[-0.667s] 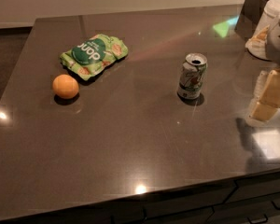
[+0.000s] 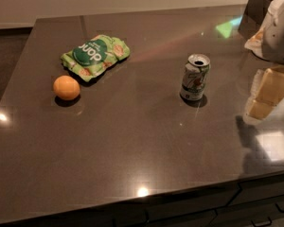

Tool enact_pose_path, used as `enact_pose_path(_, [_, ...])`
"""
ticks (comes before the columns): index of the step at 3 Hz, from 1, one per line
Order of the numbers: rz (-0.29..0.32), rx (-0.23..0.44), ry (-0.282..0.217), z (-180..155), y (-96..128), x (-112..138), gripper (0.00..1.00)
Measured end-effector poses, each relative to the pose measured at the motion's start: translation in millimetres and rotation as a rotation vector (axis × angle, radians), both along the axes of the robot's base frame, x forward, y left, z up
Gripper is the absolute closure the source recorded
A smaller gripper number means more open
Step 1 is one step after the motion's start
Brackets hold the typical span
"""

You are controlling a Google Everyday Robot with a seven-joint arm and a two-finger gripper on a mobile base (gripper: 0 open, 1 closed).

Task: Move 7up can near green rice chip bag

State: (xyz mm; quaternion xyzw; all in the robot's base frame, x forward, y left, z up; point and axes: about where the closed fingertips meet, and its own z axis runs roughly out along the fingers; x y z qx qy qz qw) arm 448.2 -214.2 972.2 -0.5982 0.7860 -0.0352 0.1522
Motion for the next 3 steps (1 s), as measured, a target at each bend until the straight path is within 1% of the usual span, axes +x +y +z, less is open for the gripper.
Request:
enact_pose_path(1, [-0.036,0.021,-0.008,-13,7,20,0.00])
enact_pose_path(2, [-0.098,0.072,-0.061,-23,12,53,0.00])
enact_pose_path(3, [-0.158,0.145,-0.099,-32,14,84,0.00])
